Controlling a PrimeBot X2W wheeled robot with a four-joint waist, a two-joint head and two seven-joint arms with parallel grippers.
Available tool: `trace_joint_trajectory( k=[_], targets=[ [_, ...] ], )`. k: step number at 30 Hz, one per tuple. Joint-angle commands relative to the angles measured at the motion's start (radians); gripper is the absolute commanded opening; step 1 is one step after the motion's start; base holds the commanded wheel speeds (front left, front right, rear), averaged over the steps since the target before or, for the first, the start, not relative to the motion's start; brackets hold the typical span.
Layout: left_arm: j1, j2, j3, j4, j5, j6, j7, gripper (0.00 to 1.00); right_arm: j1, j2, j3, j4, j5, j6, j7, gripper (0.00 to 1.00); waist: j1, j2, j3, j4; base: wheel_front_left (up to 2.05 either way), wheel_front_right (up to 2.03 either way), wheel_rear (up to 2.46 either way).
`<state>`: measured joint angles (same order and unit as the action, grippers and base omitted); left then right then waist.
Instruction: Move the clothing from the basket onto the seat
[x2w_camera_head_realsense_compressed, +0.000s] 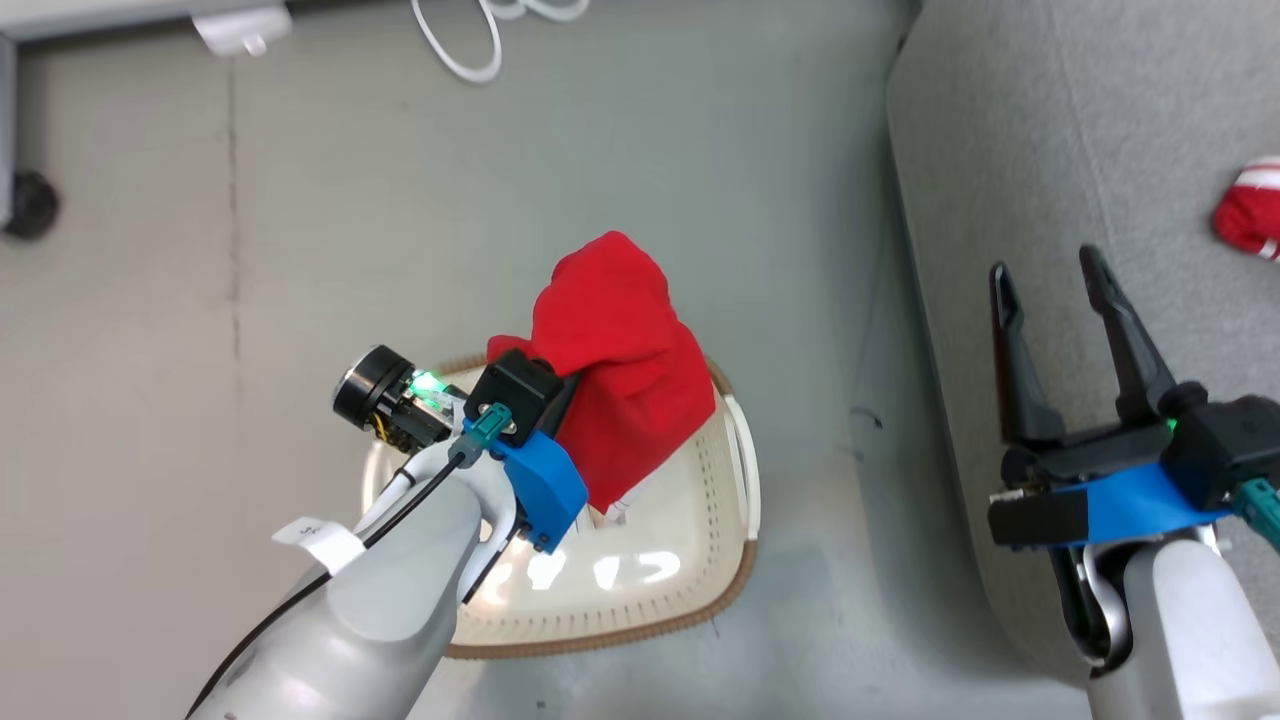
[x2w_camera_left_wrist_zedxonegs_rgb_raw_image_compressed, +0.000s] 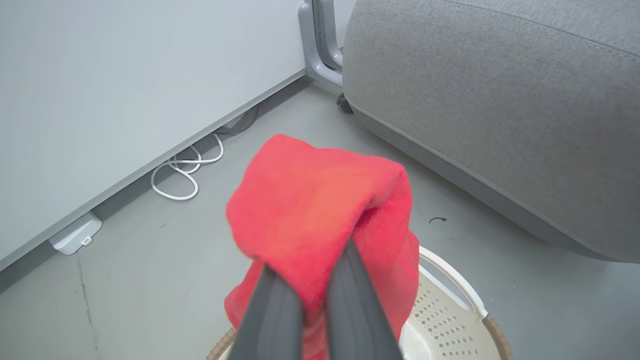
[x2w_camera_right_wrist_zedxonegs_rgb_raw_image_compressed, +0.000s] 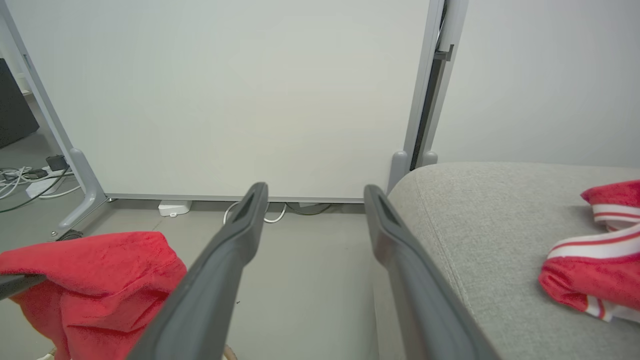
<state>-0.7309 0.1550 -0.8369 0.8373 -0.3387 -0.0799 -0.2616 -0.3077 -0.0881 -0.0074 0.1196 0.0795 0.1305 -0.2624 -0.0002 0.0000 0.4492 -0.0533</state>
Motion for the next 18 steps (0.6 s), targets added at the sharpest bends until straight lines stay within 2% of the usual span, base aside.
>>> trace_joint_trajectory(
  k=[1,9,18],
  targets=[
    [0.013,0.004,0.017,-0.021,0.007,0.003,-0.005,0.00,0.020,-0.003,-0.003,0.005,-0.002,0.000,-0.004,1.00,0.0002,0.0000,-0.067,0.022,0.00,0.00,0.00],
    [0.063,0.007,0.096,-0.139,0.037,-0.012,-0.005,0.00,0.080,0.008,-0.014,0.032,-0.001,0.000,-0.004,1.00,0.0002,0.0000,-0.173,0.043,0.00,0.00,0.00],
    [0.075,0.003,0.115,-0.202,0.058,-0.036,-0.005,0.00,0.134,0.023,-0.026,0.047,0.002,0.000,-0.004,1.00,0.0002,0.0000,-0.260,0.060,0.00,0.00,0.00]
  ],
)
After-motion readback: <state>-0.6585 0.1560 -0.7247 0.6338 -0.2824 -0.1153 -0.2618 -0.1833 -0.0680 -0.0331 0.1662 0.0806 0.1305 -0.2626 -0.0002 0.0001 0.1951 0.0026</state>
